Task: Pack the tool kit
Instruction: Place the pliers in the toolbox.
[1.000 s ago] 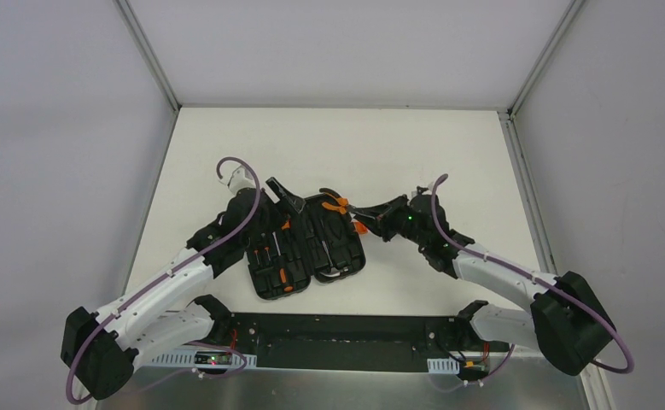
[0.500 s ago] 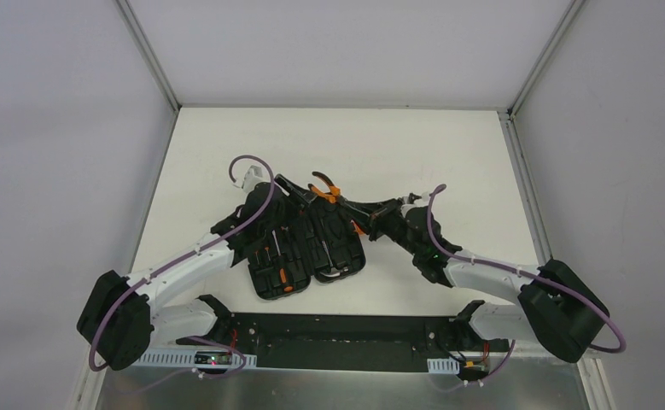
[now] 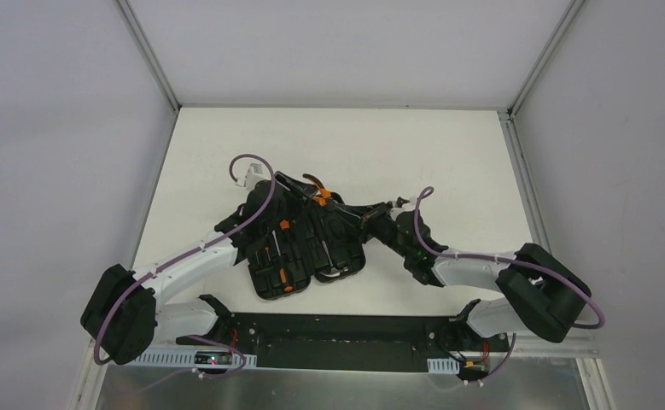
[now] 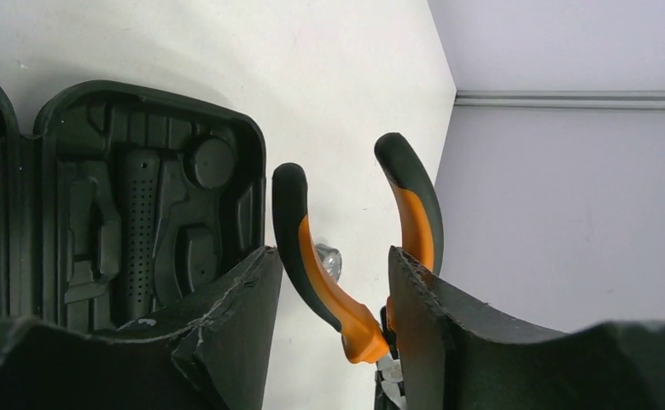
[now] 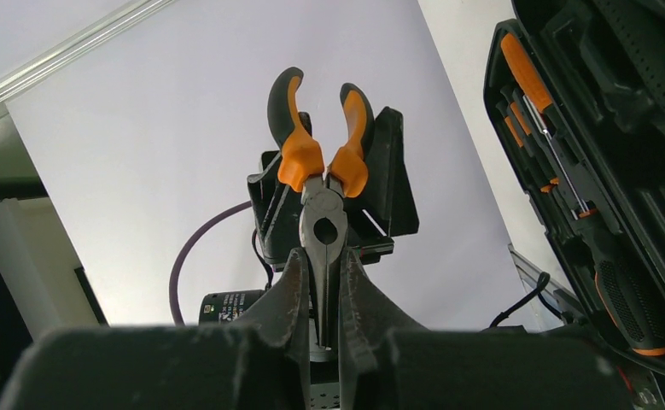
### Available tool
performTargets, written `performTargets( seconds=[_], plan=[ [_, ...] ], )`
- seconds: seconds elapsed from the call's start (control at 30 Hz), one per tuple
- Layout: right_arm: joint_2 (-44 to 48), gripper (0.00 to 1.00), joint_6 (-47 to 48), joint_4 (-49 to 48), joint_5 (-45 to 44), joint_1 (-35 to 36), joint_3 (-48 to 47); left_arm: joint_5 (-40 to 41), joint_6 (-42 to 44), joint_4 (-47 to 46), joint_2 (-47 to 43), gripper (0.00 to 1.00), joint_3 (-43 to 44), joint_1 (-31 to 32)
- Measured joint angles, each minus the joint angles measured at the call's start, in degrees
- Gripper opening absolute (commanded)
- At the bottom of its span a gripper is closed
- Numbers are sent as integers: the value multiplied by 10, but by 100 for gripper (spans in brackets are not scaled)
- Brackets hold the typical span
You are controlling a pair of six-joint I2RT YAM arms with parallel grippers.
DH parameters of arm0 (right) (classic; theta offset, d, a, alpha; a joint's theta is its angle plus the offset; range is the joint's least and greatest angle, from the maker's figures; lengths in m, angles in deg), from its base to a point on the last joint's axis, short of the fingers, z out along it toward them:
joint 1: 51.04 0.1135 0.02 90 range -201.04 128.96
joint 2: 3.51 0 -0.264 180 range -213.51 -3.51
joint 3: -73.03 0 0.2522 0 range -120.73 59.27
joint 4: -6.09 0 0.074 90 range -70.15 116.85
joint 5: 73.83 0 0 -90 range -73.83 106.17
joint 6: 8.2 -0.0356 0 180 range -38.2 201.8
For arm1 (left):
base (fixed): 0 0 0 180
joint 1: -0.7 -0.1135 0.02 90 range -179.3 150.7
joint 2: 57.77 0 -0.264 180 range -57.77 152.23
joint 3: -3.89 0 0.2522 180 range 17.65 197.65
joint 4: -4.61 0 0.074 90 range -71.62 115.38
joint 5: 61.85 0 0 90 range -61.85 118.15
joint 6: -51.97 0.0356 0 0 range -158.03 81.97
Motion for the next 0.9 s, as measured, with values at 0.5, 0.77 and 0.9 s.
performTargets(
  seconds=[0.5,0.77,0.9],
  plan=[
    [-20,25,2,-65,-5,10,25,18,-52,18,-3,0,1,0],
    [46,42,36,14,2,5,65,-2,-8,33,18,0,11,-11],
    [123,46,64,104,-3,-4,75,-13,22,57,36,0,22,-19]
  ],
)
